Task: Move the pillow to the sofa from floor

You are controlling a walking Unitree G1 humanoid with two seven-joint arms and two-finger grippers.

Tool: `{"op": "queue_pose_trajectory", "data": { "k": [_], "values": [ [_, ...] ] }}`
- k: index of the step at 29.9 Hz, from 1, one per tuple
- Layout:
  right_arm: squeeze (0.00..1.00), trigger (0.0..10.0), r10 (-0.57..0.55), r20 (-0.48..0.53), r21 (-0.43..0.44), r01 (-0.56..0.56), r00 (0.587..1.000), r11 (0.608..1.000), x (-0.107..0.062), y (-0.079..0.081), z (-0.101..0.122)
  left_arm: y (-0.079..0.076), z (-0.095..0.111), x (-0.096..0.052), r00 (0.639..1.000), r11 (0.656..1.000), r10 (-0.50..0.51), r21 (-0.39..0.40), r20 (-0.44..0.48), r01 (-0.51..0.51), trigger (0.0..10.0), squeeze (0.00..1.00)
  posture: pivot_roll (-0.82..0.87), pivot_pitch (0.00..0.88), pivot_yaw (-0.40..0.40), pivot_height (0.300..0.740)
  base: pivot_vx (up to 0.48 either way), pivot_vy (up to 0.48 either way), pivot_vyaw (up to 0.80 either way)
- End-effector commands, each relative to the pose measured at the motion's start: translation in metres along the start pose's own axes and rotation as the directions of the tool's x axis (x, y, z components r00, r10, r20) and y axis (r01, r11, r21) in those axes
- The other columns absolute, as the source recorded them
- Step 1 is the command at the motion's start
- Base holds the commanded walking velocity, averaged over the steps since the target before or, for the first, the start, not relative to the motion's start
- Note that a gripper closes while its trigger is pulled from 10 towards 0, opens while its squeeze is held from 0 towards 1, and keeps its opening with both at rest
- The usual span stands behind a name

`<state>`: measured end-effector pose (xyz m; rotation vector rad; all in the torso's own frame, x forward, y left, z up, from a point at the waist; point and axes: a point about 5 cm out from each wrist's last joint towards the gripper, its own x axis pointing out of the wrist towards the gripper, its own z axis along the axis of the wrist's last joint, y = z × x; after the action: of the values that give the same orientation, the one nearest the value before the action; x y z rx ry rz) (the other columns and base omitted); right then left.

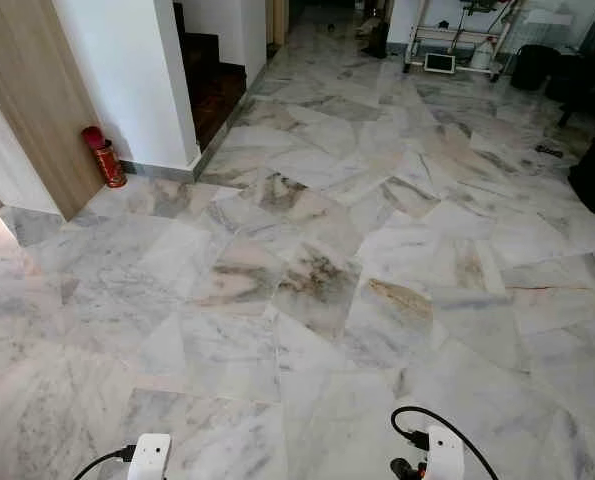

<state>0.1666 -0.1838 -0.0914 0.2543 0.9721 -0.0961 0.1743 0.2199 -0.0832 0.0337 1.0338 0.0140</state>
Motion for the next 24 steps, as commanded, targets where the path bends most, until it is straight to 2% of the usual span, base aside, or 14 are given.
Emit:
{"op": "queue_pose_trajectory", "data": {
  "k": [1, 24],
  "values": [
    [0.00, 10.0, -0.007, -0.002, 0.009, 0.007, 1.000, 1.000, -0.0004, -0.0016, -0.0010, -0.0009, -0.0046, -0.0002, 1.000, 1.000, -0.003, 0.000, -0.022, 0.003, 10.0, 0.00, -0.01, 0.000, -0.033, 0.740, -0.300, 0.000, 0.00],
    [0.00, 10.0, -0.009, -0.007, 0.000, 0.009, 1.000, 1.000, -0.0006, -0.0022, -0.0016, -0.0024, -0.0066, -0.0004, 0.999, 1.000, -0.019, 0.009, -0.028, 0.019, 10.0, 0.00, -0.01, 0.000, -0.037, 0.740, -0.355, 0.000, 0.00]
  ]
}}
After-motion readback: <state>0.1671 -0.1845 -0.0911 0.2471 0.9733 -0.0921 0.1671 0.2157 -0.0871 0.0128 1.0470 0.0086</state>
